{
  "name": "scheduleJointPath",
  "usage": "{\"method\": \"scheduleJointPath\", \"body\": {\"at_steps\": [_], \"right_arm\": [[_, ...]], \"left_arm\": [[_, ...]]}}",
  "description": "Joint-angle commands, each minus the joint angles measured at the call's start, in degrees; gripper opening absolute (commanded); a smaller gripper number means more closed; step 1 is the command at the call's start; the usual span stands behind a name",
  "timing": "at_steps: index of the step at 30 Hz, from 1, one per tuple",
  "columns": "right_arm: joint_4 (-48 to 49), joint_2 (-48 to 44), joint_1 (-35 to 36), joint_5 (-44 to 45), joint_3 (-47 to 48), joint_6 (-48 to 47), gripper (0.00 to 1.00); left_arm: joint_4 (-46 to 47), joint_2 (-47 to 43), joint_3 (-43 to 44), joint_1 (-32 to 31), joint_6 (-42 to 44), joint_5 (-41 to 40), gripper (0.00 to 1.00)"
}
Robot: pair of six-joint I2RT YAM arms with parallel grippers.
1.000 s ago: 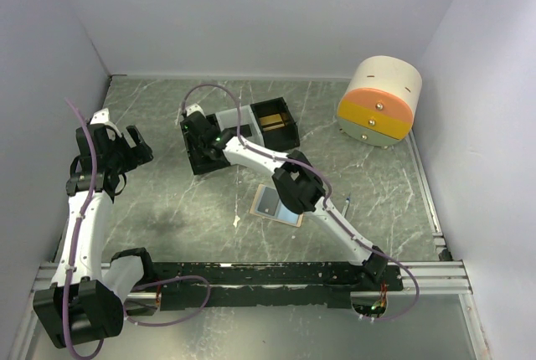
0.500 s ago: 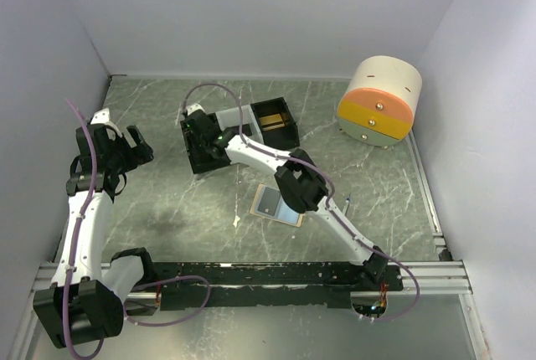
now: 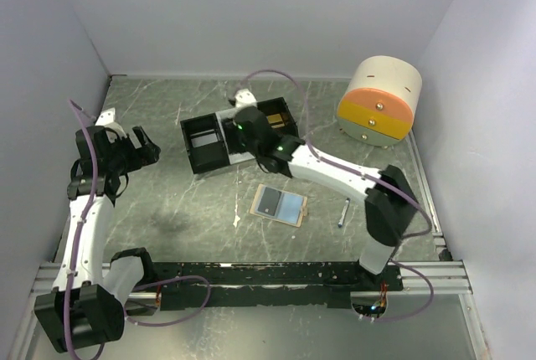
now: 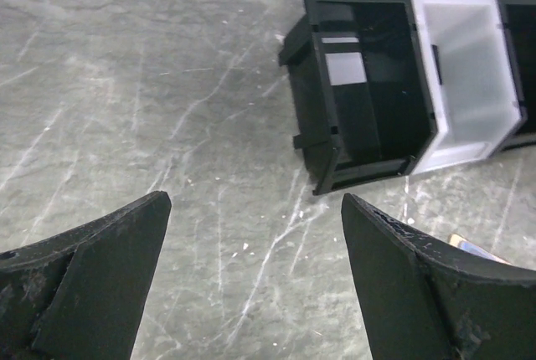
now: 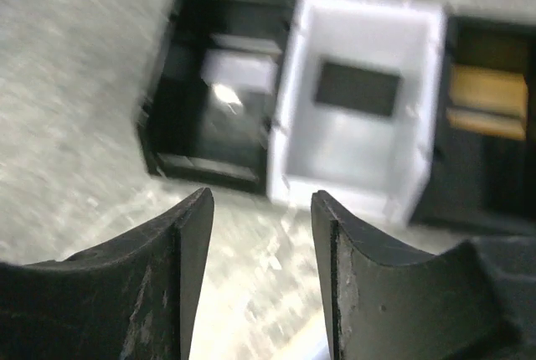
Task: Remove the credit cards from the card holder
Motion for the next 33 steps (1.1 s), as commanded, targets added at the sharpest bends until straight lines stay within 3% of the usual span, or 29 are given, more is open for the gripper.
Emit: {"method": "scheduleJointPath", "body": {"at_steps": [1,5,12,23,33], "right_arm": [[0.06,-6.9,-1.07,9.13,-16.81,8.34,0.52],[-2.09,-12.91,-1.47,8.98,-28.03,15.21,0.57],[-4.49,-16.44,-1.8,9.68,-35.98,23.81,0.63],[-5.08,-13.44,-1.84,6.78,-35.63,27.86,0.69],[-6.82,-11.48,-1.74,6.91,-34.51,28.32,0.7]], "left_arm": [[5.48,-1.27,-1.31,-0.08,1.65,10.48,0.98],[6.67,0.55,-1.28,-3.74,1.54,14.13,1.0],[6.79,1.79,-0.19,-17.97,0.19,7.13,1.0],[11.45,6.56,-1.89,-35.04,-8.12,-0.39,0.99],[15.22,6.81,-4.83,-38.86,-13.08,-5.81,1.0]]}}
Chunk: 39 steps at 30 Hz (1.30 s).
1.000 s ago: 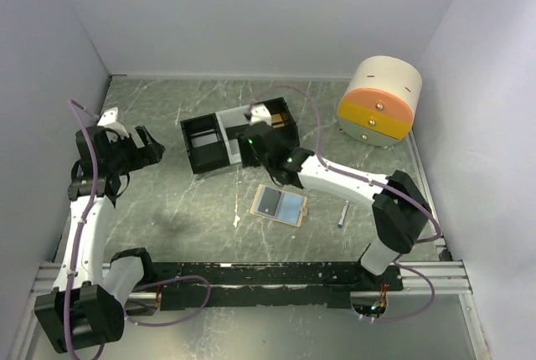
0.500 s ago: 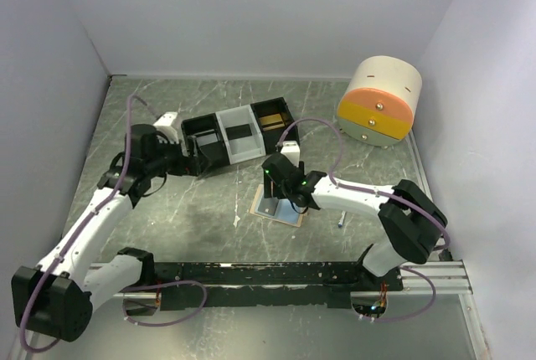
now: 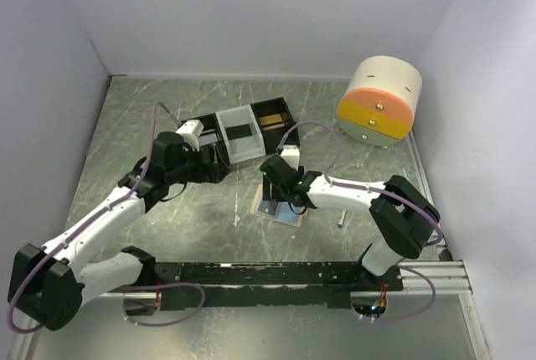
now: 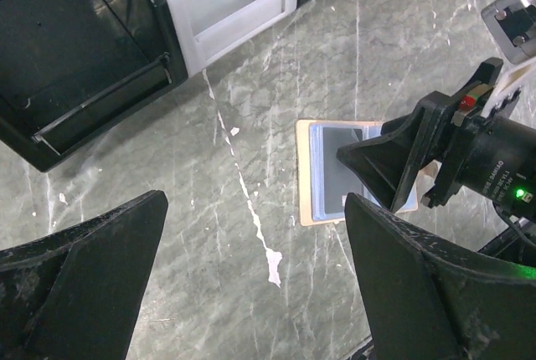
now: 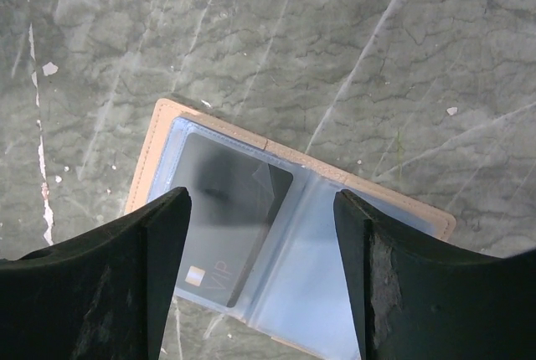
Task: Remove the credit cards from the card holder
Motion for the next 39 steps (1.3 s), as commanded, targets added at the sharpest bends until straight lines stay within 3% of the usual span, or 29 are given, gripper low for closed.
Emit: {"method": "scheduleJointPath", "body": {"at_steps": [1,16,28,33,39], "right_arm": [[-0.71,0.73,-0.03,0.57,1.64,0.71,0.7],[-2.38,4.65,1.46,0.21,3.92,3.82,0.68],[-2.45,8.11,1.58,1.48,2.67,3.87,0.62],[-2.87,10.29,2.48,-0.35,3.87,0.91,0.71],[-3.44,11.21,5.0,2.28,4.44,0.81,0.67]], "left_arm": [[4.68,-1.32,-2.05,-0.79,-4.14,-4.38,1.0],[3.45,-6.84,-5.48,-0.79,-8.32,-10.99,1.0],[3.63,-5.03,-5.61,-0.79,-8.22,-9.17,1.0],[4.16,-4.13,-5.53,-0.79,-7.57,-7.06,0.99],[3.66,-5.13,-6.11,-0.79,-8.56,-8.83,0.98]]}}
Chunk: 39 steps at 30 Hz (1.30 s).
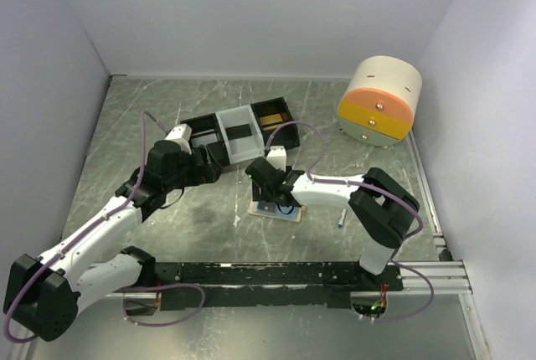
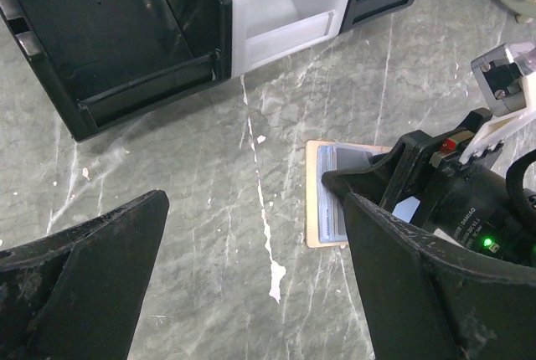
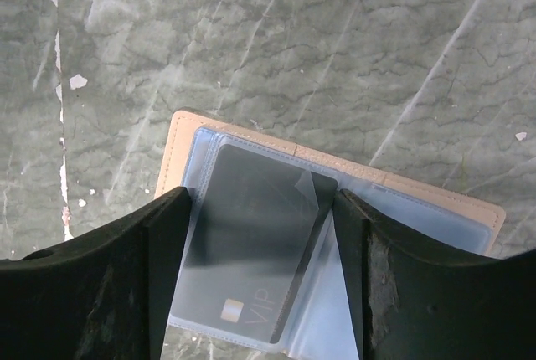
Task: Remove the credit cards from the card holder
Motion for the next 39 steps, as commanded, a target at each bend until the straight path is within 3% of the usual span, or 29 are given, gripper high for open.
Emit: {"method": "scheduleJointPath", "body": {"at_steps": [1,8,14,23,39], "right_arm": [[-3.38,3.06,1.85,0.53,-1.16,-0.46,0.66],[2.72,0.04,2.11,-5.24,-3.19,-3.95,0.62],[8.97,-1.29,1.8,-13.41,-4.12,-5.41,0.61],[14.92,-1.64,-0.12,-21.37,-7.24,-5.3,0.61],[13.68,0.44,-0.48,-19.3,-8.88,-5.77,0.63]], "left_arm": [[1.08,-1.34,-1.06,-0.44,-0.79,-0.44,0.98],[1.0,-2.69,-1.47,-0.44,-0.71,-0.32,0.97],[4.09,-2.82,-2.69,-0.89,0.24,6.1,0.95],[8.25,-2.67,-6.23,-6.07,-2.05,7.18,0.92],[5.61,-3.38,-6.26,-8.87,-3.95,-1.63,0.91]]}}
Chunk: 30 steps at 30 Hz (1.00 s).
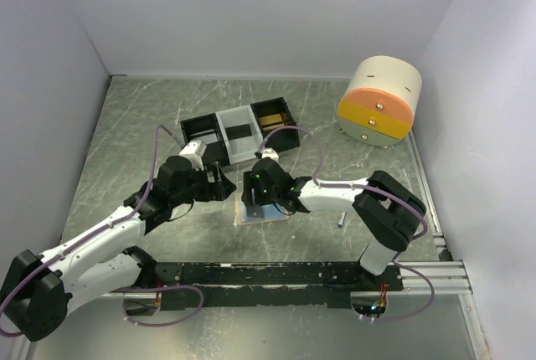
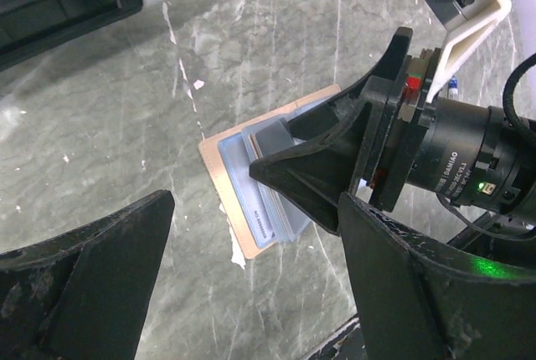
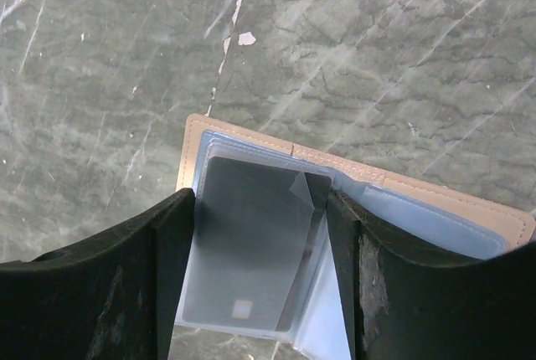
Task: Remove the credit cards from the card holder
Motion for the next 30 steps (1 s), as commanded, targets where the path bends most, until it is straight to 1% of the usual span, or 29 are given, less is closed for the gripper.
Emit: {"method": "scheduleJointPath", "body": {"at_steps": [1,4,7,9,11,17,19,24,28,30], "right_arm": [[-5.45,2.96,0.41,0.54,-1.54,-0.44,0.63],[-9.02,3.66,0.47,4.88,-0.16,-0.98,0.64],[-11.27,4.04,0.76,7.37,0.72,-1.86,0.64],[-12.16,4.29,0.96,8.19,1.29,-2.51,0.66],[-12.54,4.78,1.17,8.2,1.89,-3.33,0.7],[-13.35,7.4,1.76,7.7,3.55,-4.26,0.72],[-13.92,8.09,2.02,8.18,4.05,-4.12,0.71],[-14.23,8.03,2.38,8.58,4.09,-3.65,0.63],[-12.46,7.53,2.26,5.0,3.42,-3.17,0.63],[-11.69,7.55,2.05,3.21,3.27,-2.96,0.68]], "left_arm": [[-0.54,-2.38,0.4,-0.5,-1.29,-5.11,0.91],[-1.35,-3.66,-0.03,-0.57,-1.93,-7.18,0.91],[-2.41,-4.74,-0.27,-0.57,-2.88,-9.03,0.91],[-3.08,-5.6,-0.44,-0.57,-3.54,-10.52,0.91],[-3.49,-6.81,-0.58,-0.57,-3.93,-12.17,0.91],[-4.61,-8.44,-0.33,-0.5,-4.29,-14.29,0.92],[-4.82,-8.3,-0.21,-0.56,-4.23,-14.4,0.92],[-4.38,-7.66,-0.44,-0.57,-4.31,-13.89,0.91],[-3.84,-7.27,-0.5,-0.57,-4.19,-13.17,0.92],[-3.64,-7.05,-0.41,-0.57,-3.84,-12.73,0.92]]}}
